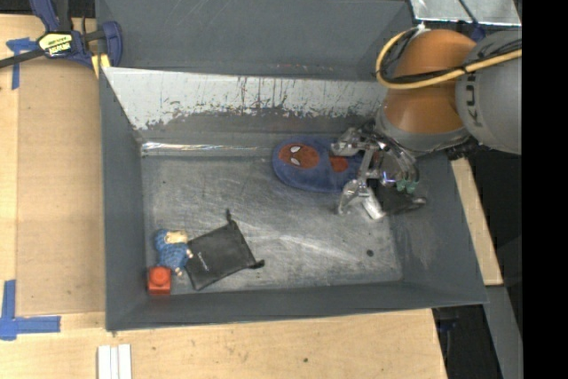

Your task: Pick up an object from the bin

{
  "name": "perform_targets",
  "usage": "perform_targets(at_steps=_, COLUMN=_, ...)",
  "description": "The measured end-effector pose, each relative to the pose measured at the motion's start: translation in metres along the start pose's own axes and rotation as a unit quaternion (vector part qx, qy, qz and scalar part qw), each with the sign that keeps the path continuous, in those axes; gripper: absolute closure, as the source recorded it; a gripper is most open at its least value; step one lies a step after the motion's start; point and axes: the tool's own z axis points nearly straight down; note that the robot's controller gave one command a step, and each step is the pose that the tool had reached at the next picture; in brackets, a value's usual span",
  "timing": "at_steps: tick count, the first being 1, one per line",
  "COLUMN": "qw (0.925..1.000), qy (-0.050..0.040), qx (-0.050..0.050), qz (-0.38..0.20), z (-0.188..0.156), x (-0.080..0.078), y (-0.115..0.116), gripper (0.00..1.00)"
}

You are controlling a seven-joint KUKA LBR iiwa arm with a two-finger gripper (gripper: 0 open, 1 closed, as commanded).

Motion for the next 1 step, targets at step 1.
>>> perform_targets(at_steps=1, qw=1.0000, qy=-0.0010, qx=0.000, qz=0.000, z=-0.0018, x=0.0004, y=-0.0002, gripper=1.00)
